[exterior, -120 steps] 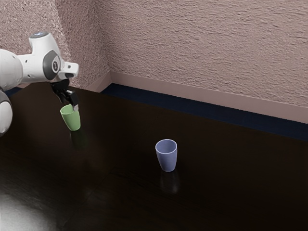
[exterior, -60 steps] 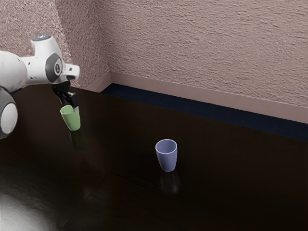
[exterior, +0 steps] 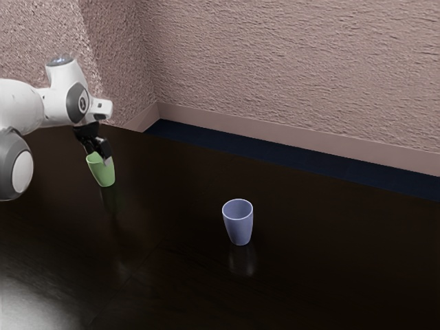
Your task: Place the left cup onto the right cup
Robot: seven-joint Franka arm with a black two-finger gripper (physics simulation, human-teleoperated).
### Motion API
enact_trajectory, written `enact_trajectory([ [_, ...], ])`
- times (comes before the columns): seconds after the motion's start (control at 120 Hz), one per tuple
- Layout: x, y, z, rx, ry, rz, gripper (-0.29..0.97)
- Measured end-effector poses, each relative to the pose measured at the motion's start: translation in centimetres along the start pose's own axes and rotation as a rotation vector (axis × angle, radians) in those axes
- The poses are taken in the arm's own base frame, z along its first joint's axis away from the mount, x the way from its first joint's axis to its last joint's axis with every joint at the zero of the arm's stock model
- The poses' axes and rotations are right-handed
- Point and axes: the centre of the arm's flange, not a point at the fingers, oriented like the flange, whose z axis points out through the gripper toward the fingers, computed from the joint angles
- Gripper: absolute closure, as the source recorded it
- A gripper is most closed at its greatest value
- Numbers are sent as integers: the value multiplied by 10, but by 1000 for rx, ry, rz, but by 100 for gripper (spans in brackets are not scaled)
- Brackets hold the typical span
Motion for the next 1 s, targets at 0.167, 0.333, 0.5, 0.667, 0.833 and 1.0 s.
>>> enact_trajectory([
  [0.167,1,0,5,-1,0,9,0],
  [0.333,8,-3,1,12,16,22,0],
  [0.5,13,-3,1,14,20,36,0],
  [0.667,15,0,2,10,19,46,0],
  [0.833,17,4,5,3,21,56,0],
  [1.0,17,6,8,-2,21,59,0],
])
